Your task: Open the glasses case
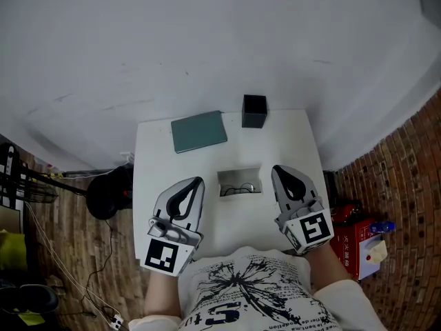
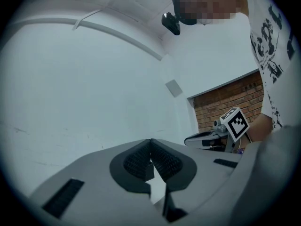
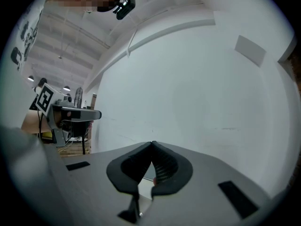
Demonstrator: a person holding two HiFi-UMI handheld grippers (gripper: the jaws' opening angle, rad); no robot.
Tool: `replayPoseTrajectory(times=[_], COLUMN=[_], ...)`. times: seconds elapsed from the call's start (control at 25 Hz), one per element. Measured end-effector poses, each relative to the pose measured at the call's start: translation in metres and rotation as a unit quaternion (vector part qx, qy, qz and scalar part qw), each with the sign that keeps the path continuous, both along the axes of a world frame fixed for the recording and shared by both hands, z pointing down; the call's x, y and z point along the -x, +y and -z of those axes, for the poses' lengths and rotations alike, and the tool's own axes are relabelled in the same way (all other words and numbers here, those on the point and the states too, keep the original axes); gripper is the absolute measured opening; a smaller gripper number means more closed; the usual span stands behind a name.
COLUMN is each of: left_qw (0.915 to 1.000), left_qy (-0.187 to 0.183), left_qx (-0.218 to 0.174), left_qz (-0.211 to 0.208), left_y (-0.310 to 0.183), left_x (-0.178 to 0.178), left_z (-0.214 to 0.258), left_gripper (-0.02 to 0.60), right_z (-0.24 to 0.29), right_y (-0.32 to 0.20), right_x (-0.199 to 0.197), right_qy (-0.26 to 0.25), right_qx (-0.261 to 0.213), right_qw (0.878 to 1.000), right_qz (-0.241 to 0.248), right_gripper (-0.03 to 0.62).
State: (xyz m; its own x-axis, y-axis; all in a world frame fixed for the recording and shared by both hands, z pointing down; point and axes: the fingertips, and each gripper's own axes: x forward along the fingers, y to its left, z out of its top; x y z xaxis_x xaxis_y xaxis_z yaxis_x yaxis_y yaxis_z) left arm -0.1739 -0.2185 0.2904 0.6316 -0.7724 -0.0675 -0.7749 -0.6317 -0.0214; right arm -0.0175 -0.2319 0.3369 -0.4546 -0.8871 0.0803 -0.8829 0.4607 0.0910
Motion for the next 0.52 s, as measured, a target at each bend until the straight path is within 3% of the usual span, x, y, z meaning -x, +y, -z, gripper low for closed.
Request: replayPoseTrajectory(times=[0.52], left_qw=[0.9999], left_qy=[-0.013], left_qx=[0.000], left_qz=[-0.002], left_y=[-0.0092], left_x=[-0.0014], left_z=[-0.0039], left_gripper=[0.014], right_z=[-0.0030], right_y=[-0.0106], right_x=[-0.0076], right_qy=[0.001], right_qx=[0.002], right_qw=[1.000], right_qz=[-0.013], right_gripper=[0.012])
